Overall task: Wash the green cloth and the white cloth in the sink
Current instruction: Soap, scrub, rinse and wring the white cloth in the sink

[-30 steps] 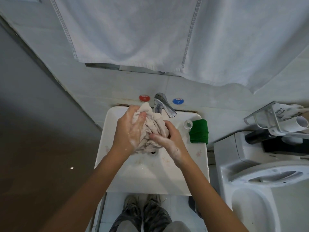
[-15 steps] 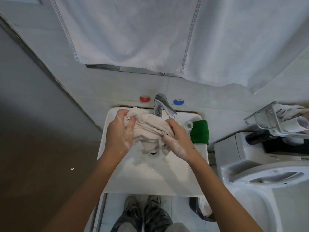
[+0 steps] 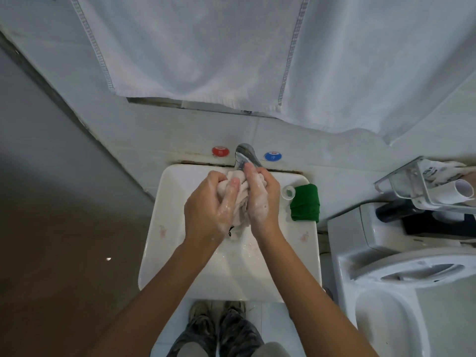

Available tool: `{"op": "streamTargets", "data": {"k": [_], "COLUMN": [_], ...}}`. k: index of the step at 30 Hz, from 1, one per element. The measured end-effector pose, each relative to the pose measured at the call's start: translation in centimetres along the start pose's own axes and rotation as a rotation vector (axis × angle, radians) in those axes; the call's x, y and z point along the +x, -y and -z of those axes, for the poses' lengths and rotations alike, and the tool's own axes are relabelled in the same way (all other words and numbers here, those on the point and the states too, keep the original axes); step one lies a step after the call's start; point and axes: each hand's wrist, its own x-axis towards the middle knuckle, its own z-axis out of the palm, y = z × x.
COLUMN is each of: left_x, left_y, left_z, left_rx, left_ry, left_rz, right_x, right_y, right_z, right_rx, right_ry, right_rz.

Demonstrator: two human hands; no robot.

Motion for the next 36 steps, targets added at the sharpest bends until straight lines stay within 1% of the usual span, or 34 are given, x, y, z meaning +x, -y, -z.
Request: {"op": "streamTargets", "data": {"k": [2, 4, 6, 9, 11, 12, 13, 14, 15, 17, 19, 20, 22, 23, 25, 27, 28, 31, 32, 36], "left_x": [1.0, 2.8, 3.9, 1.5, 0.3, 0.8, 1.8, 3.0, 4.0, 4.3, 2.8, 2.0, 2.2, 2.9, 4.2, 4.3, 3.7, 1.2, 1.1, 4.0], "left_y": [-0.3, -0.2, 0.0, -0.7, -1.1, -1.1, -0.9, -0.8, -0.8, -0.9, -1.1, -1.4, -1.3, -1.0, -0.6, -0.6, -0.9, -2.0, -2.2, -0.6], "left_z": [-0.6, -0.8, -1.0, -1.9, -2.2, -2.1, -2.1, -2.1, -2.1, -2.3, -3.3, -3.7, -3.3, -3.0, -2.1, -1.5, -1.8, -3.0, -3.0, -1.6], "left_rx": [0.003, -0.028, -0.054, -0.120, -0.175, -0.132, -0.070, -0.037, -0.050, -0.039, 0.058, 0.039, 0.010, -0.072, -0.113, -0.159, -0.147, -0.173, -0.180, -0.279], "left_ry": [-0.059, -0.105, -0.124, -0.071, -0.023, -0.002, 0.005, -0.021, -0.053, -0.057, 0.031, 0.027, -0.013, -0.059, -0.056, -0.114, -0.097, -0.070, -0.071, -0.172], "left_rz": [0.079, 0.175, 0.187, 0.175, 0.058, 0.046, 0.074, 0.149, 0.213, 0.216, 0.203, 0.231, 0.252, 0.257, 0.236, 0.272, 0.288, 0.263, 0.263, 0.337], "right_x": [-0.1, -1.0, -1.6, 0.0, 1.1, 1.0, 0.5, -0.1, -0.8, -0.7, 1.2, 2.1, 1.9, 1.4, -0.2, -0.4, 0.2, 2.3, 2.2, -0.7], "right_y": [-0.3, -0.9, -1.3, -1.3, -1.3, -1.3, -1.4, -1.5, -1.4, -1.2, -1.2, -1.1, -0.9, -1.1, -1.2, -0.8, -0.5, 0.2, 0.1, -0.2], "right_z": [-0.6, -1.0, -1.1, -0.6, -0.4, -0.6, -0.7, -0.8, -0.9, -0.7, -0.3, -0.1, -0.2, -0.4, -0.4, -0.5, -0.4, -0.4, -0.6, -0.9], "right_rx": [-0.013, -0.043, -0.079, -0.077, 0.000, 0.022, 0.005, -0.037, -0.066, -0.071, -0.022, -0.003, -0.074, -0.146, -0.233, -0.280, -0.287, -0.094, -0.064, -0.207], "right_ry": [-0.036, -0.002, 0.038, -0.020, -0.041, -0.035, -0.026, -0.011, 0.009, 0.021, 0.007, 0.011, 0.037, 0.066, 0.132, 0.175, 0.150, -0.015, -0.021, 0.132], "right_rz": [0.010, 0.007, -0.009, -0.050, -0.082, -0.102, -0.115, -0.116, -0.116, -0.141, -0.213, -0.235, -0.202, -0.175, -0.166, -0.157, -0.159, -0.227, -0.216, -0.100]}}
